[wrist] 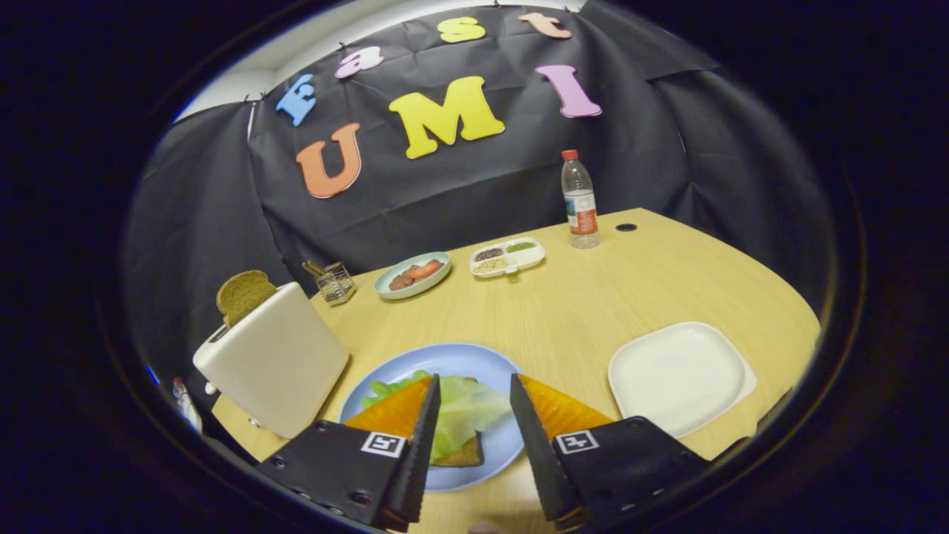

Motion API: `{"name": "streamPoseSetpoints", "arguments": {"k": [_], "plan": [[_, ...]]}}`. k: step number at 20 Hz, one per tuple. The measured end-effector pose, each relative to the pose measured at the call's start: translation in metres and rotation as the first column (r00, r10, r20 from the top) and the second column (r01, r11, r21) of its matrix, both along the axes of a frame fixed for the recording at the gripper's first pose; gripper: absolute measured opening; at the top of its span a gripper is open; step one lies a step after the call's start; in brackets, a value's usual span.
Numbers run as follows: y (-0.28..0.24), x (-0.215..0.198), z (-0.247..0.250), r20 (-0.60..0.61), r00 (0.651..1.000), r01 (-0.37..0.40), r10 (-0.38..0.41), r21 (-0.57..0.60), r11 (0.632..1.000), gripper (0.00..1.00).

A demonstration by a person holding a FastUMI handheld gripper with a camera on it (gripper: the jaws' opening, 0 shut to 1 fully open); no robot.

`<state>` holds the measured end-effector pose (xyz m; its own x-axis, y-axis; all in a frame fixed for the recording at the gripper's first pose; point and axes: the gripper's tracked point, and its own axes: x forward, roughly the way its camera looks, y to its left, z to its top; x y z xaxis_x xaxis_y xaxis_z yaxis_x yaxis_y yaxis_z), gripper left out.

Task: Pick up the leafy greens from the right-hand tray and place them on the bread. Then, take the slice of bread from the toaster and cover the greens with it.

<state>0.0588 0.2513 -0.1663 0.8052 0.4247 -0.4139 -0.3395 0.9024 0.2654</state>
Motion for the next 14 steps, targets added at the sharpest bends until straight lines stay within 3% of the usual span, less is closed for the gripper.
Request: {"name": "streamPoseSetpoints", "arguments": {"k": [5,14], "plan": [[-0.018,-0.004,0.032,0.099,0.994,0.054,-0.051,-0.025,0.998,0.88],[-0.009,-0.040,0.142,0.345,0.934,0.116,-0.096,-0.037,0.993,0.96]]}}
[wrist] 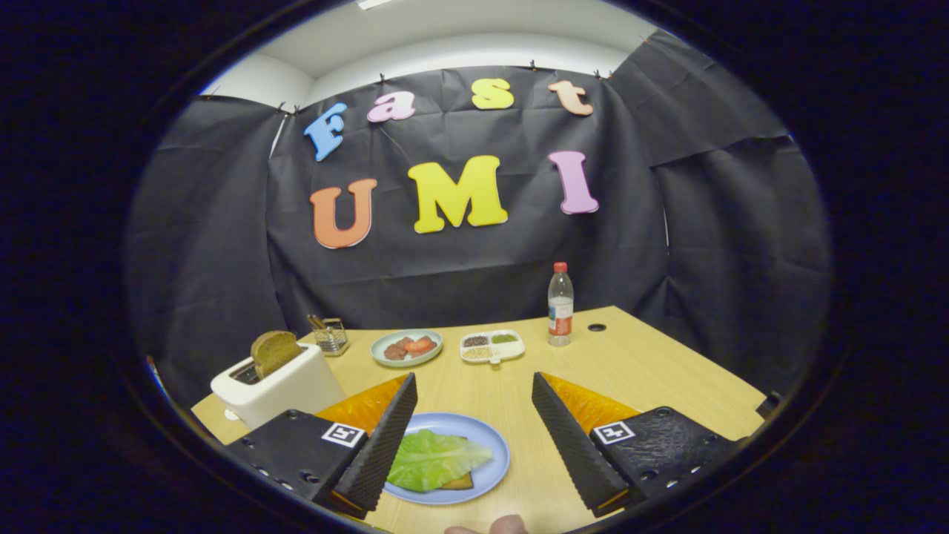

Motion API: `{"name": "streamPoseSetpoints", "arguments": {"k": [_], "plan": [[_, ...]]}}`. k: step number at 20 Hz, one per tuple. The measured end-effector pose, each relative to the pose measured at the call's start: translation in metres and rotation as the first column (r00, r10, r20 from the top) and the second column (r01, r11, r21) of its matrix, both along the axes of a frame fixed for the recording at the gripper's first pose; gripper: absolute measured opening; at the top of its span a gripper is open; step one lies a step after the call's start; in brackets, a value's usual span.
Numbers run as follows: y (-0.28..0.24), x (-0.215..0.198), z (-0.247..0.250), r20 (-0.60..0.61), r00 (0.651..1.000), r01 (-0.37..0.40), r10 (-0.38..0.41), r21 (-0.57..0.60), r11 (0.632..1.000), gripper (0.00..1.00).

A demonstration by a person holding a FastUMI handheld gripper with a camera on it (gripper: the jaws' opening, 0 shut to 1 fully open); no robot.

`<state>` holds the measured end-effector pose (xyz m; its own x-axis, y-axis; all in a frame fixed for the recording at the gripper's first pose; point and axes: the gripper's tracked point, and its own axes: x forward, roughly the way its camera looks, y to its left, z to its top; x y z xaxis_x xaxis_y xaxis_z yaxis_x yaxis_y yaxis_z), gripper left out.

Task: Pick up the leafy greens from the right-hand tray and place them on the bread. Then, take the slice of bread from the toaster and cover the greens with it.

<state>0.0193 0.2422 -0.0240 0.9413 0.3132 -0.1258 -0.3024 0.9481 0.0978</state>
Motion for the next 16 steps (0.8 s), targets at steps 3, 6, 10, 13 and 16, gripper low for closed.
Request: {"name": "streamPoseSetpoints", "arguments": {"k": [3,6,10,13,16], "plan": [[0.027,-0.011,0.028,0.042,0.999,-0.009,0.007,0.031,0.999,0.96],[0.058,-0.017,0.042,0.063,0.998,-0.019,0.018,0.022,1.000,0.96],[0.123,-0.030,0.045,0.065,0.993,-0.095,0.095,-0.012,0.995,0.96],[0.167,-0.037,0.033,0.053,0.987,-0.150,0.150,-0.020,0.989,0.96],[0.201,-0.042,0.017,-0.009,0.980,-0.199,0.199,0.003,0.980,0.96]]}}
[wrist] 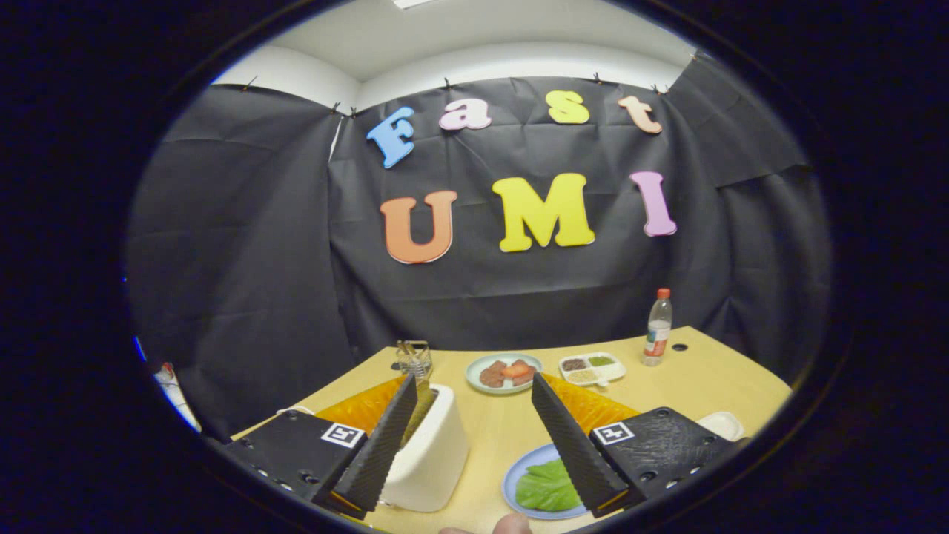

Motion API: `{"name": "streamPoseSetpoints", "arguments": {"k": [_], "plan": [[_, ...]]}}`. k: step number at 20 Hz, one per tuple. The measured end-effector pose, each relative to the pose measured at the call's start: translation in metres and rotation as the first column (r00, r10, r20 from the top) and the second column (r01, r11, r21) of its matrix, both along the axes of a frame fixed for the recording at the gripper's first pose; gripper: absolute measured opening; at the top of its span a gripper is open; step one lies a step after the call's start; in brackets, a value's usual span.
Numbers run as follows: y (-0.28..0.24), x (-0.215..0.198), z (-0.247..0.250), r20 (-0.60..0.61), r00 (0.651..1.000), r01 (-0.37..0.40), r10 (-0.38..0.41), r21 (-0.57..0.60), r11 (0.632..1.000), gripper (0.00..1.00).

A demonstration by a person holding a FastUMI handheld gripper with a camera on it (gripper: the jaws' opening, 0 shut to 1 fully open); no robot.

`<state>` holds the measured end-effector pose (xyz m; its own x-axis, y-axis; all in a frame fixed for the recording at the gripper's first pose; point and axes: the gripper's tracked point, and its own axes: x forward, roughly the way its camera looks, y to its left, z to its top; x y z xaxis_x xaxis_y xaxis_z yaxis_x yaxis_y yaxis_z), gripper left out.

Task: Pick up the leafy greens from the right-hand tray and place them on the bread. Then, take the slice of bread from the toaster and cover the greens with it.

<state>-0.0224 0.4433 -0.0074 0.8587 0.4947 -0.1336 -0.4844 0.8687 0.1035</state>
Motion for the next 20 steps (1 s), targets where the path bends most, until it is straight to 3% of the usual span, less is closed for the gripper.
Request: {"name": "streamPoseSetpoints", "arguments": {"k": [11,18,20], "plan": [[0.061,0.016,-0.037,-0.041,0.995,0.090,-0.095,-0.101,0.991,0.96],[0.082,0.025,-0.063,-0.117,0.988,0.083,-0.098,-0.128,0.988,0.93],[0.085,0.027,-0.065,-0.126,0.987,0.085,-0.102,-0.131,0.988,0.80]]}}
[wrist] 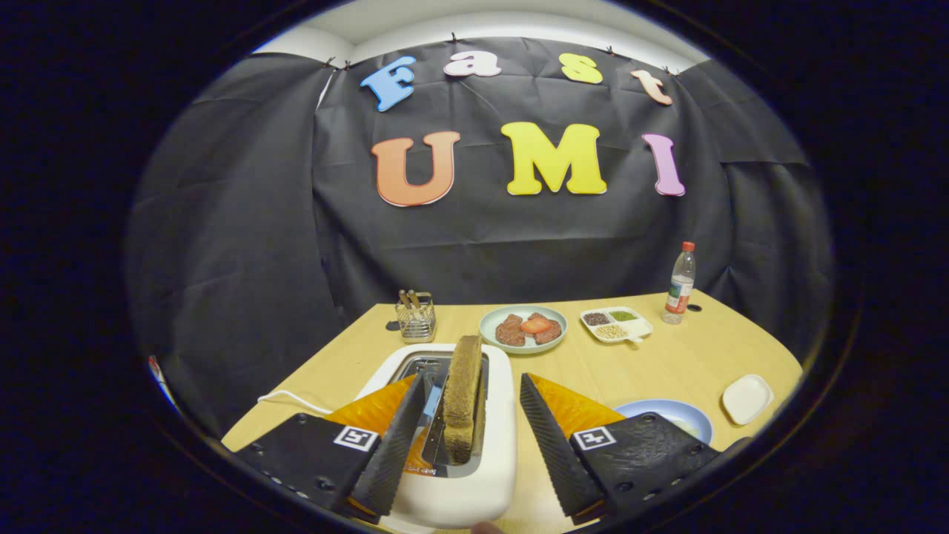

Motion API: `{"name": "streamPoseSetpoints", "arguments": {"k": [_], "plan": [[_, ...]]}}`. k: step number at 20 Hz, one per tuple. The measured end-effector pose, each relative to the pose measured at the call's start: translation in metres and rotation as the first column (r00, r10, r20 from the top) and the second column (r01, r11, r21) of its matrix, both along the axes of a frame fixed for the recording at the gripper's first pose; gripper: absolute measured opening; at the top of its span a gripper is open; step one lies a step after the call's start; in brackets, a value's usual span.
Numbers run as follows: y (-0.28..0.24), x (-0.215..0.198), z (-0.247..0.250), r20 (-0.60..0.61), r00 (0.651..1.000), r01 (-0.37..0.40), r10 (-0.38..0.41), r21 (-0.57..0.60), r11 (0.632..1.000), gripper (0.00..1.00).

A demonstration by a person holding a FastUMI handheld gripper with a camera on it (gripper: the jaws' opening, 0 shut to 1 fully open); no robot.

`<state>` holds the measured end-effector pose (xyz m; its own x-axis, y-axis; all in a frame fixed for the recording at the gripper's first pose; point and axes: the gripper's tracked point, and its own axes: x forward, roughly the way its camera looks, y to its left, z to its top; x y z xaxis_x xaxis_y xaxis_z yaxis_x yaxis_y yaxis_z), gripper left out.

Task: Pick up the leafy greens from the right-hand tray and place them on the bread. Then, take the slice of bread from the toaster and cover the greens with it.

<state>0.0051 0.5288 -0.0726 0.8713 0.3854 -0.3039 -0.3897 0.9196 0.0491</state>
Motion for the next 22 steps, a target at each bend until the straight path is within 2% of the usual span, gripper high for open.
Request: {"name": "streamPoseSetpoints", "arguments": {"k": [9,10,11,13,14,17,22], "plan": [[0.008,0.002,-0.005,-0.027,0.999,-0.026,0.026,-0.003,1.000,0.15],[0.008,0.000,-0.003,-0.025,0.999,-0.032,0.032,-0.001,0.999,0.15],[0.010,-0.002,-0.003,-0.027,0.999,-0.046,0.046,-0.003,0.999,0.08],[0.007,-0.003,0.008,-0.017,0.998,-0.065,0.065,0.014,0.998,0.08],[0.007,-0.005,0.011,-0.008,0.998,-0.067,0.068,0.039,0.997,0.00],[0.005,-0.005,0.021,0.003,0.996,-0.085,0.085,0.063,0.994,0.00],[-0.006,-0.017,0.073,0.088,0.992,-0.101,0.089,0.144,0.984,0.00]]}}
